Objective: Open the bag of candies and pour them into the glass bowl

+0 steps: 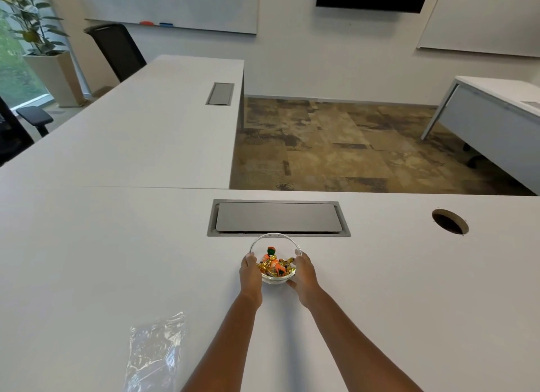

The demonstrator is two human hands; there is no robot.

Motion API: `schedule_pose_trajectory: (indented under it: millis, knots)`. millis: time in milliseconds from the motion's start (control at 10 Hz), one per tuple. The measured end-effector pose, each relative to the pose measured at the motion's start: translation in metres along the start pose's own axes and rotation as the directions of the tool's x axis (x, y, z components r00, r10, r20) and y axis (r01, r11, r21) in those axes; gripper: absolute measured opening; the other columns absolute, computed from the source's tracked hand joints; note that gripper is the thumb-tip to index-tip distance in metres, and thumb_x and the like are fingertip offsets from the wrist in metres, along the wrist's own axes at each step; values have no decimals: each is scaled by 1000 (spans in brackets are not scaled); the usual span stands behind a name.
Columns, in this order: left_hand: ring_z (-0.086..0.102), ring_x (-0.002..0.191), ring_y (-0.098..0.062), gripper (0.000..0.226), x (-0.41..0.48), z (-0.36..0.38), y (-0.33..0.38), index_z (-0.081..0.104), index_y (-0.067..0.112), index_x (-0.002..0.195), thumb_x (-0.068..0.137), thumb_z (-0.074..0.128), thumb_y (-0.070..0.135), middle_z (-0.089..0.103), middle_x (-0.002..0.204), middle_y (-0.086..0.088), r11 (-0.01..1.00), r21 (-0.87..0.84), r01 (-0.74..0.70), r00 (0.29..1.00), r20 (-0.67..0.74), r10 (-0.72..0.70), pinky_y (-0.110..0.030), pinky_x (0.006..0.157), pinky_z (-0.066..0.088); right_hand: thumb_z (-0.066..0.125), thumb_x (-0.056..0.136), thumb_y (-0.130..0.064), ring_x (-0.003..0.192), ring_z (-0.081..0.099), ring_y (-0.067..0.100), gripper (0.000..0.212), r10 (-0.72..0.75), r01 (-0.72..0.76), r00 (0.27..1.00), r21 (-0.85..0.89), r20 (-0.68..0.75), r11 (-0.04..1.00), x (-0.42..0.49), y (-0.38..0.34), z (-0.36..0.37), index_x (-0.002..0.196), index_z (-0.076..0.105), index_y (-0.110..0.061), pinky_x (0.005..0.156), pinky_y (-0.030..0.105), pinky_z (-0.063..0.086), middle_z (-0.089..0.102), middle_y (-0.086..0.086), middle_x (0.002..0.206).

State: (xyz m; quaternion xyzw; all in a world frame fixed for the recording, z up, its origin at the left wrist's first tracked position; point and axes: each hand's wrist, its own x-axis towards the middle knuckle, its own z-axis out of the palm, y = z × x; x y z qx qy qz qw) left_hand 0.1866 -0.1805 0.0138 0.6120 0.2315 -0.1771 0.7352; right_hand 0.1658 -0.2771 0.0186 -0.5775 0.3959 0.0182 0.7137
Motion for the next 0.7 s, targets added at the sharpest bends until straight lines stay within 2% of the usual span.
schedule_pose_trajectory:
  millis: [200, 500, 600, 700]
  knots:
    - [35, 135, -28, 42, -6, 3, -5, 35, 7, 138, 100, 26, 23, 38, 147, -14, 999, 30, 18, 1000, 0, -18, -38, 113, 29, 31, 100, -23, 126, 45, 31, 39, 2, -2, 1000, -6, -3, 1000, 1, 5, -7, 138, 36, -14, 105, 44, 45, 43, 15, 142]
    - [38, 132, -30, 42, -12, 2, -7, 38, 6, 137, 100, 27, 22, 41, 144, -16, 996, 86, -21, 1000, -5, 21, -40, 113, 31, 30, 100, -21, 127, 45, 31, 40, -2, 2, 1000, -32, 7, 999, -3, 4, -11, 139, 35, -16, 103, 43, 45, 42, 14, 143]
    - [42, 128, -31, 43, -19, 1, -5, 43, 4, 132, 100, 24, 25, 47, 140, -17, 981, 186, -62, 996, -52, 72, -39, 109, 33, 30, 99, -16, 126, 45, 31, 40, -5, 6, 1000, -64, 17, 998, -8, 0, -15, 137, 37, -16, 102, 41, 45, 43, 14, 141]
    - [48, 121, -33, 40, -24, -11, -10, 58, 10, 110, 100, 23, 24, 54, 131, -21, 931, 345, -121, 978, -118, 171, -36, 97, 37, 27, 97, -18, 130, 41, 30, 41, -66, 57, 997, -154, -49, 986, -10, 4, -23, 136, 41, -16, 108, 40, 37, 44, 12, 143]
